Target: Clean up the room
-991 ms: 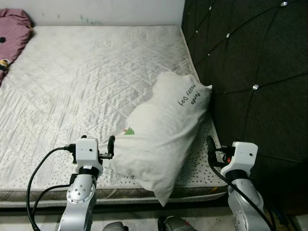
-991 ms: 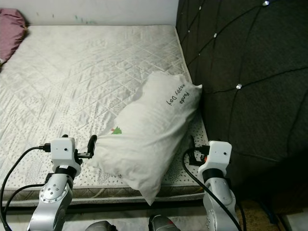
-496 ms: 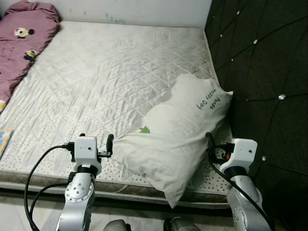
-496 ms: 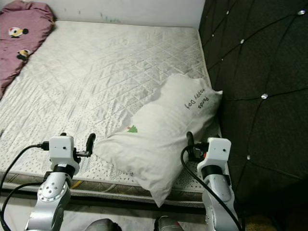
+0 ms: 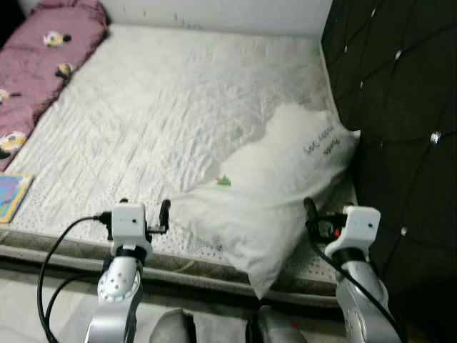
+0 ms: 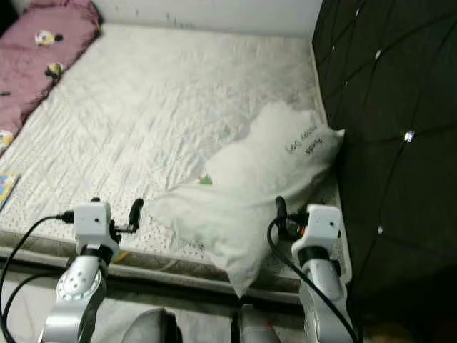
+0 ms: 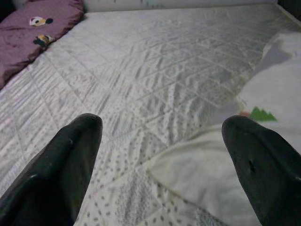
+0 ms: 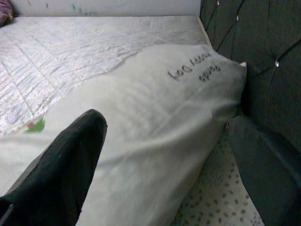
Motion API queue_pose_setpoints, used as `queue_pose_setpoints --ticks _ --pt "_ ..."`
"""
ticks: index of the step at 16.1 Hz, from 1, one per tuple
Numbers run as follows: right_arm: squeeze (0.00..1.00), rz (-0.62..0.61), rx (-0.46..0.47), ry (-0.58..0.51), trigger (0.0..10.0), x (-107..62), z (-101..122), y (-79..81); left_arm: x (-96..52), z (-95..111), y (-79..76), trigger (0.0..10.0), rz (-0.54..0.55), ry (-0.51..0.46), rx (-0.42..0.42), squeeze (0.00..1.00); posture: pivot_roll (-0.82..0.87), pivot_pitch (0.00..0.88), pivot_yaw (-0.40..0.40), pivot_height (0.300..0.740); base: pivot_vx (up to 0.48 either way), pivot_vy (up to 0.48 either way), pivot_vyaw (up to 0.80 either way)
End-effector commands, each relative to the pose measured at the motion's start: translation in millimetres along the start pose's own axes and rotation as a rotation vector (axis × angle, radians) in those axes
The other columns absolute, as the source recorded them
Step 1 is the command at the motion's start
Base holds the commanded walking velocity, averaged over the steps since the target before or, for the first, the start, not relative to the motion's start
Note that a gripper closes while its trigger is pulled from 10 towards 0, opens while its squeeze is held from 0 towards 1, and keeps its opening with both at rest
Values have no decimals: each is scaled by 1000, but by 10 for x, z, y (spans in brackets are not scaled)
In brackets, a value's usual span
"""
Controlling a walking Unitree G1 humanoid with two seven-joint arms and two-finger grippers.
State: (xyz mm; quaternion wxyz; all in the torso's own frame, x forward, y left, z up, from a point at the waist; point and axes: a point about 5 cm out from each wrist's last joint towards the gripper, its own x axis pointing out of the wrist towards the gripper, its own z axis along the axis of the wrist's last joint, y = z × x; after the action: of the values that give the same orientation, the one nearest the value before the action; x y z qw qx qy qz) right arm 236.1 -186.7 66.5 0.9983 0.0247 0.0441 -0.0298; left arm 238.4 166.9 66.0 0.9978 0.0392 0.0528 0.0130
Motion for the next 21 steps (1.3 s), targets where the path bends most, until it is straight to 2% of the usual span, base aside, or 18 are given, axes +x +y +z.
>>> queue_pose_setpoints --ticks 1,17,21 --pt "0 0 3 14 10000 -24 -27 -5 -21 -18 9 10000 0 14 6 0 -38 126 19 612 0 0 0" --pt "0 0 -9 29 10000 -10 -45 -20 -34 6 -56 10000 -75 6 -45 0 -39 128 12 612 0 0 0" --pt "0 1 -10 27 10000 0 -39 -25 -34 14 -61 10000 -83 2 -51 0 -39 125 12 612 263 0 0"
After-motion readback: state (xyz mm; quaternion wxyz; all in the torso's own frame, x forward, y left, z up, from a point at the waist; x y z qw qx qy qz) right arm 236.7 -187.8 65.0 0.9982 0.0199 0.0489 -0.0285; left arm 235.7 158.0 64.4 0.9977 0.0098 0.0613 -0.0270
